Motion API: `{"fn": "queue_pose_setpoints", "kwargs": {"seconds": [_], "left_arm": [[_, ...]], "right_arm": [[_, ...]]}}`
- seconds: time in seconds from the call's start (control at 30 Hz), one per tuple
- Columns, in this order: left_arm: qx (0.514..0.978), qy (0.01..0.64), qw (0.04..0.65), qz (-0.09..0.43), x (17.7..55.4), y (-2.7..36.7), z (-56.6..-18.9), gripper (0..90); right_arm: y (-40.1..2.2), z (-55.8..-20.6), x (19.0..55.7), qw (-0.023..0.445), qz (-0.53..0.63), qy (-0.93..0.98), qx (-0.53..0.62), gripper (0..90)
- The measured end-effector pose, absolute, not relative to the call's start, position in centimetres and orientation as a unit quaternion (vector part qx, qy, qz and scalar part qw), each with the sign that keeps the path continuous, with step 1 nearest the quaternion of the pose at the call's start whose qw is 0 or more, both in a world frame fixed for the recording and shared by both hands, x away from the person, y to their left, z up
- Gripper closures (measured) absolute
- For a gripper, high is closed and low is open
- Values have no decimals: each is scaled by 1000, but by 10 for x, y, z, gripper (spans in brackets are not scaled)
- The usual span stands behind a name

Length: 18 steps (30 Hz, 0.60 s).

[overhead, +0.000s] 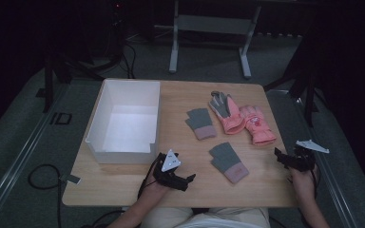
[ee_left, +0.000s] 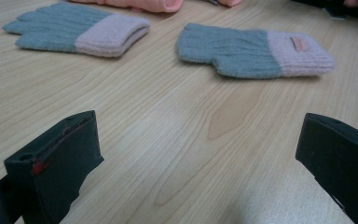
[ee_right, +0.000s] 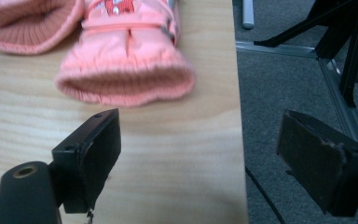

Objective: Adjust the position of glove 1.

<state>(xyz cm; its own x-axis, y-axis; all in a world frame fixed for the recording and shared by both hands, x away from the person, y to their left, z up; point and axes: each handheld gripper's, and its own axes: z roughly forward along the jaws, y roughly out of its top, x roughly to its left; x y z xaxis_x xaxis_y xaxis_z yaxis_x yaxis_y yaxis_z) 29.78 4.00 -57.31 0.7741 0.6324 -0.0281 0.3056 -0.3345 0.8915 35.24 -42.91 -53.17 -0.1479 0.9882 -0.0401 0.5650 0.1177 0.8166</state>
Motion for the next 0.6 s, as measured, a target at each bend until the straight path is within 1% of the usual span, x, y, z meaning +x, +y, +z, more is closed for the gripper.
{"fn": "queue_pose_setpoints", "kwargs": {"seconds": [0.07, 0.1, 0.23, 0.27, 0.37, 0.4, 0.47, 0.53, 0.6], "left_arm": [[802, 286, 497, 165, 297, 39, -573, 0], [802, 284, 499, 164, 297, 40, -573, 0], [803, 279, 503, 156, 297, 41, -573, 0], [805, 276, 502, 157, 296, 41, -573, 0], [807, 268, 501, 162, 294, 39, -573, 0], [807, 267, 501, 161, 294, 39, -573, 0], [807, 269, 501, 158, 294, 40, -573, 0], [806, 272, 503, 154, 295, 41, -573, 0], [804, 275, 505, 152, 296, 41, -573, 0]], "right_arm": [[-429, -528, 354, 315, 339, 676, 573, 133], [-427, -518, 357, 318, 342, 672, 575, 128], [-420, -501, 363, 322, 343, 677, 566, 125], [-418, -497, 365, 329, 341, 678, 563, 133], [-410, -484, 369, 328, 346, 685, 552, 148], [-407, -481, 372, 316, 348, 691, 549, 152], [-402, -475, 380, 276, 342, 708, 552, 143], [-397, -469, 383, 264, 355, 707, 552, 158], [-390, -463, 385, 265, 356, 711, 545, 146]]}}
